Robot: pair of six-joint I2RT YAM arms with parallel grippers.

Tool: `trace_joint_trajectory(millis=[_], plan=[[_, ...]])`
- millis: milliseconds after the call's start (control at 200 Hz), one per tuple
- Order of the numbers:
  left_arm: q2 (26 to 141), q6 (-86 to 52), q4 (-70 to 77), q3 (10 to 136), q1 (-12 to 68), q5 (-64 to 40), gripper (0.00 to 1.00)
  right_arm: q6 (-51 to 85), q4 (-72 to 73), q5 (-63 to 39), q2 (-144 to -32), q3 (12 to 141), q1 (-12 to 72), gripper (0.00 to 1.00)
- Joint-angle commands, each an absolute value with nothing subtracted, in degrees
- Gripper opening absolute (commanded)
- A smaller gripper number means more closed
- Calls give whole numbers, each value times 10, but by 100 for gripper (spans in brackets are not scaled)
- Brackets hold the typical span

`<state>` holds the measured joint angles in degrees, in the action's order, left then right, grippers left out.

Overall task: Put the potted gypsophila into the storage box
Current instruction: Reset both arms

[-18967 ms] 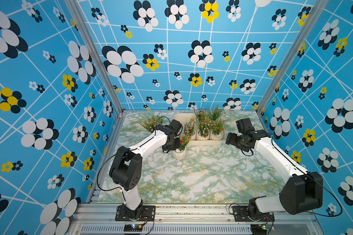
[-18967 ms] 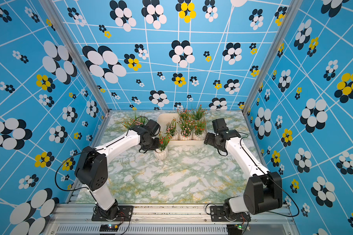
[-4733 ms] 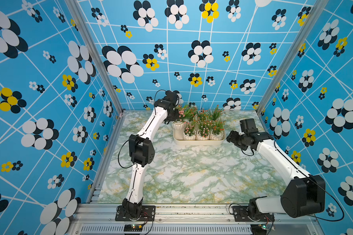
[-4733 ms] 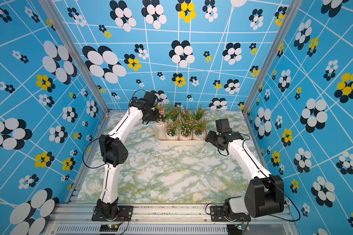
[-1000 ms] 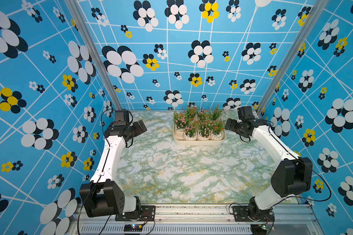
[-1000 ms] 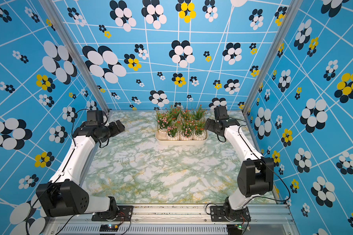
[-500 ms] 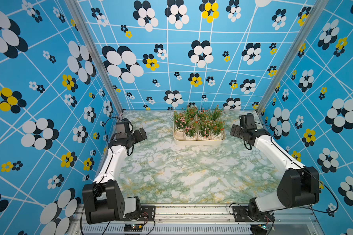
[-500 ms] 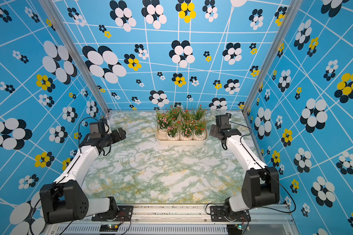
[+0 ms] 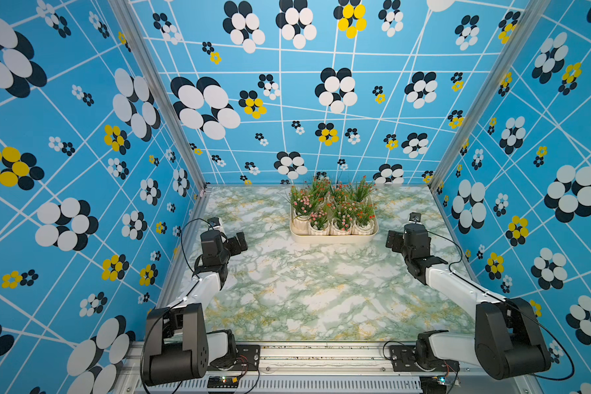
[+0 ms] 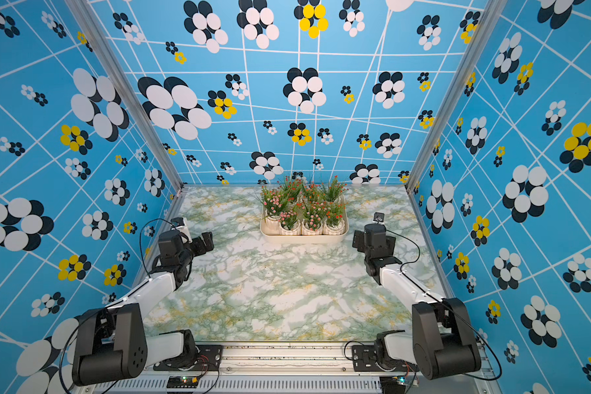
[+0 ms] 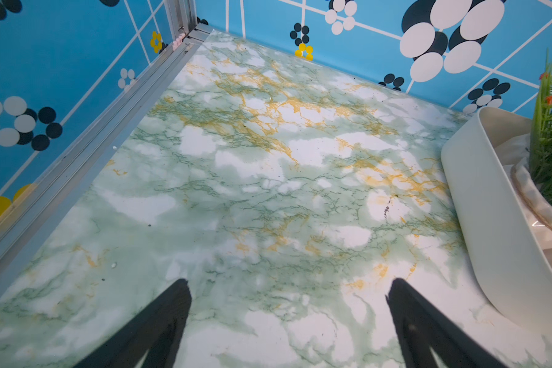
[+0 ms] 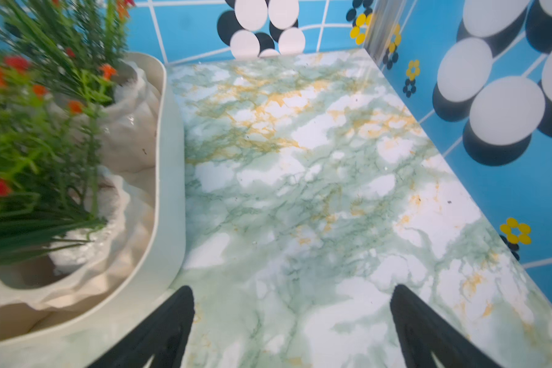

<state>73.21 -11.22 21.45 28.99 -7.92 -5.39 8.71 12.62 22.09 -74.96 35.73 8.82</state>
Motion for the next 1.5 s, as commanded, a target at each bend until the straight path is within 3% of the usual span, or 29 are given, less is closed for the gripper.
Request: trace_joint_trajectory(millis=[0,110,295,565,705,760,830,1099,1499], plan=[[747,-84,315,280,-81,-69,100,68,234,216,-755,347,86,99],[773,-77,371,260,-76,-74,99,11,249,192,-775,339,85,99],[835,-56,456,236,-59,-91,99,13,294,261,-788,306,86,99],[867,-9,465,247,-16,-71,99,-10,535,251,-868,216,82,99],[884,1,509,228,-6,-61,100,26,531,218,-875,207,47,99],[893,-2,553,211,-6,-55,99,26,600,208,-904,195,35,99],[893,-2,552,211,-6,-54,99,36,535,185,-882,207,29,99],[891,-8,542,215,-5,-32,100,1,557,96,-894,208,26,99],[891,-8,543,215,-5,-32,100,4,555,109,-895,208,26,99]])
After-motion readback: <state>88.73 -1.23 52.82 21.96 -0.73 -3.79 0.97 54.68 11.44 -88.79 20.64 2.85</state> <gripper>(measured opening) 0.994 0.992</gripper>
